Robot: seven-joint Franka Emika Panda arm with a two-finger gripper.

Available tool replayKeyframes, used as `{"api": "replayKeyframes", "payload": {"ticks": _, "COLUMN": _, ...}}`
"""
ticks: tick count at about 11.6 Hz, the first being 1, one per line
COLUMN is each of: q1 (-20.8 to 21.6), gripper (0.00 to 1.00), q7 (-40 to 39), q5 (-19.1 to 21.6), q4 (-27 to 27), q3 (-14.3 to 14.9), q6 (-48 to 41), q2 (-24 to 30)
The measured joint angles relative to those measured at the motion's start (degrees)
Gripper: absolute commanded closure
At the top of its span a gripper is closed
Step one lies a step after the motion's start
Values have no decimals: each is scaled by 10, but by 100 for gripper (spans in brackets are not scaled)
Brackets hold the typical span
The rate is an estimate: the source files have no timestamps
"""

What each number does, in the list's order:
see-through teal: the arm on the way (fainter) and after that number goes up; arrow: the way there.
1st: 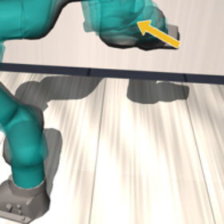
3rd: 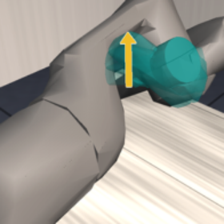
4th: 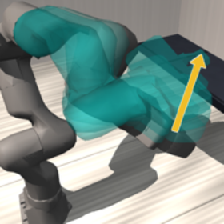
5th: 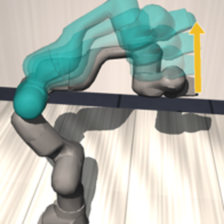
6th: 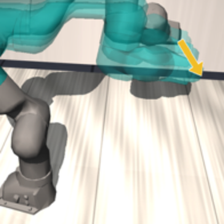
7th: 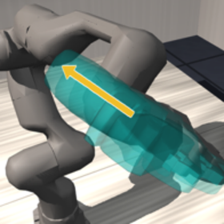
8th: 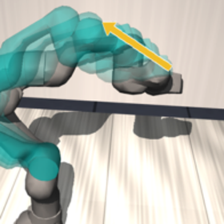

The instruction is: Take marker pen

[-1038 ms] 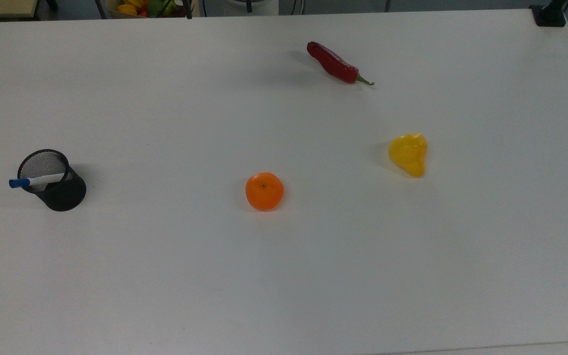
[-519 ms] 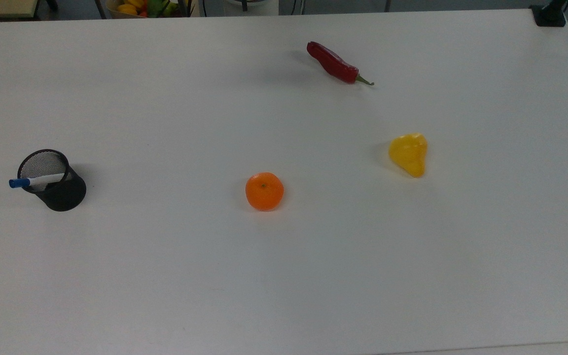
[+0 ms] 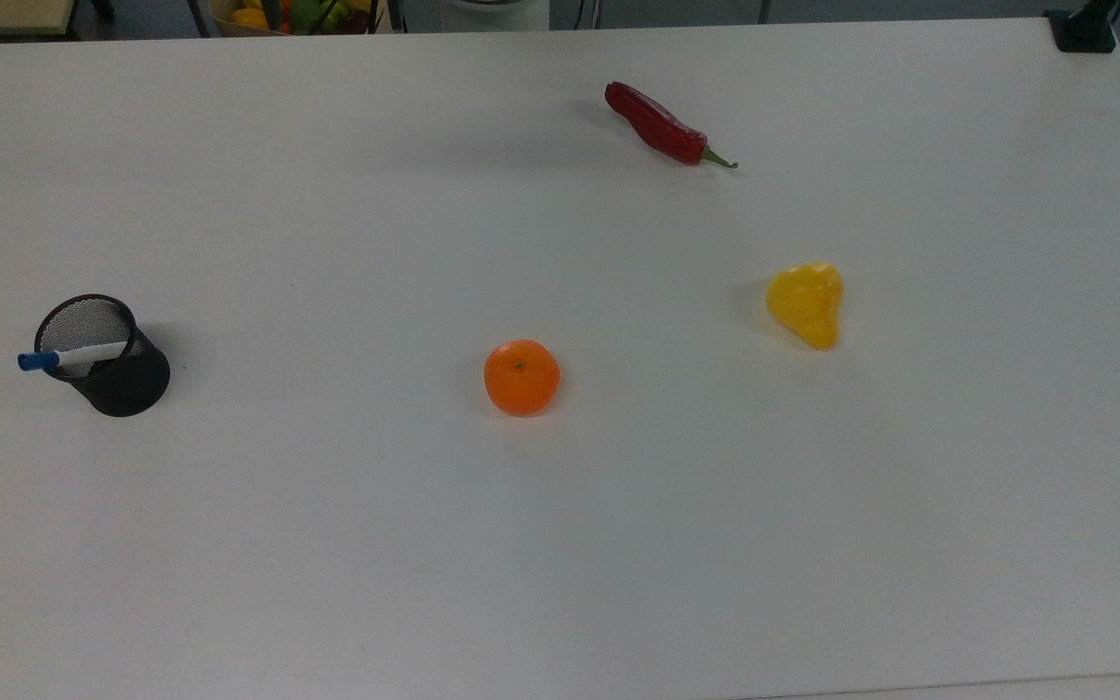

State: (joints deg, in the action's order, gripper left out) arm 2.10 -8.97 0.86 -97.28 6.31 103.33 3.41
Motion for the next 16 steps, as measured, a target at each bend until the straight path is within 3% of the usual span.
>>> {"api": "replayKeyframes", "payload": {"ticks": 8, "q1": -11, "gripper": 0, "q7": 0, "q5": -10, "q4": 0, "q3": 74, "q6": 182, "q2": -43}}
{"api": "replayKeyframes", "payload": {"ticks": 13, "q1": -30, "gripper": 27, "q7": 27, "q5": -10, "q4": -1, "q3": 105, "q6": 304, "q2": -95}}
{"api": "replayKeyframes", "payload": {"ticks": 16, "q1": -47, "gripper": 33, "q7": 34, "q5": -6, "q4": -1, "q3": 107, "q6": 366, "q2": -129}}
